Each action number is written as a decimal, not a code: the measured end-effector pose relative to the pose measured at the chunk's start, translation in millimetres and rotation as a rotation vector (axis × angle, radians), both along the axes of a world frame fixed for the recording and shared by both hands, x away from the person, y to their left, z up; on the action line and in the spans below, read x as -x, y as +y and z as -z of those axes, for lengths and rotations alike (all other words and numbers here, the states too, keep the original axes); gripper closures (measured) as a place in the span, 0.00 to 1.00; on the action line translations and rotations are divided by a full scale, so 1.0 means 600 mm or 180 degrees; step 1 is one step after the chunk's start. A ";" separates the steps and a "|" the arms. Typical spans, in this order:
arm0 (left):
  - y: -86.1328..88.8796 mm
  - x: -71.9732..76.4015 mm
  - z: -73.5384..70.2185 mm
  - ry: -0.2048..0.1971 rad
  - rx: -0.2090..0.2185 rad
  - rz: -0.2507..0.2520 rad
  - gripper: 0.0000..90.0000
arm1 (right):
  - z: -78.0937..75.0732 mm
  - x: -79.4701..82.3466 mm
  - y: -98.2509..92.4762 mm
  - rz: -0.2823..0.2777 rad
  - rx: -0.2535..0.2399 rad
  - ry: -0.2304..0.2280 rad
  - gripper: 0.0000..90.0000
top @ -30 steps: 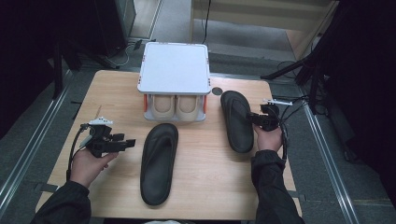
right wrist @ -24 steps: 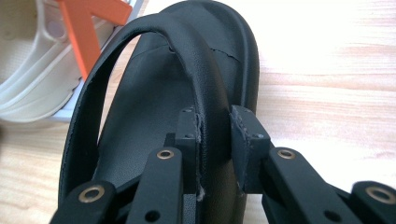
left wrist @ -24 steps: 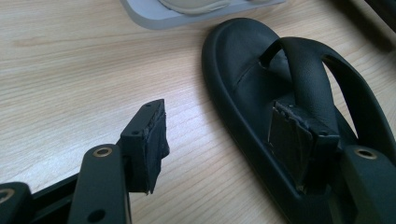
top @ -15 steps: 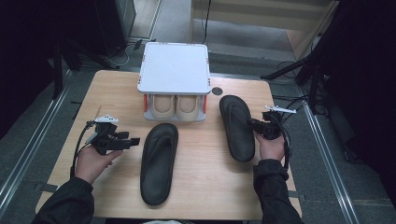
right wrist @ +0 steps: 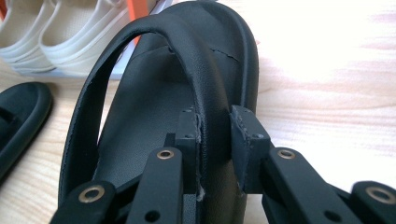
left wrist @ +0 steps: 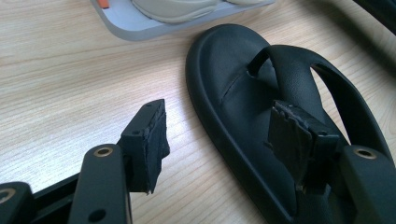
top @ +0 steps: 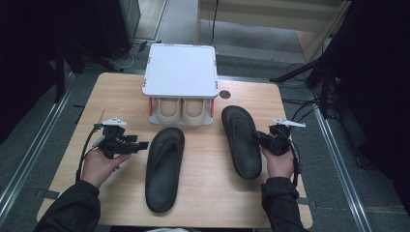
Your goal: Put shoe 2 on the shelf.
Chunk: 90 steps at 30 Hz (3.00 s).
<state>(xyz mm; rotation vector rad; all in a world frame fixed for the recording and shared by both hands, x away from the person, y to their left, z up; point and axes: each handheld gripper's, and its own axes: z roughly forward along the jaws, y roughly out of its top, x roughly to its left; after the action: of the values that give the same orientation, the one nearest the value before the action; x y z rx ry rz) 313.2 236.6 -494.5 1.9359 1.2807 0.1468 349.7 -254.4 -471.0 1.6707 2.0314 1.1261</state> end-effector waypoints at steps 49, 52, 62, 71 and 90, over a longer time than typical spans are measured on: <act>-0.008 0.003 0.000 -0.0036 -0.0060 0.0054 0.51 | 0.041 0.083 0.124 -0.0641 0.0101 0.0140 0.83; -0.010 0.004 0.000 -0.0043 -0.0098 0.0067 0.54 | 0.044 0.083 0.133 -0.0685 0.0122 0.0156 0.83; -0.014 0.001 0.003 0.0022 0.0064 0.0162 0.75 | 0.052 0.083 0.149 -0.0749 0.0085 0.0195 0.82; -0.013 0.001 0.004 0.0020 0.0037 0.0193 0.84 | 0.059 0.083 0.156 -0.0816 0.0093 0.0209 0.79; -0.017 -0.006 0.022 0.0145 -0.0157 0.0238 0.97 | 0.041 0.079 0.116 -0.0927 -0.0032 0.0007 1.00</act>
<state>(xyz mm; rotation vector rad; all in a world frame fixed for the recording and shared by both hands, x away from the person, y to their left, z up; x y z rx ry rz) 316.7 226.5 -507.7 2.0367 1.2426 0.0980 302.5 -184.5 -495.6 1.4108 2.3288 1.2238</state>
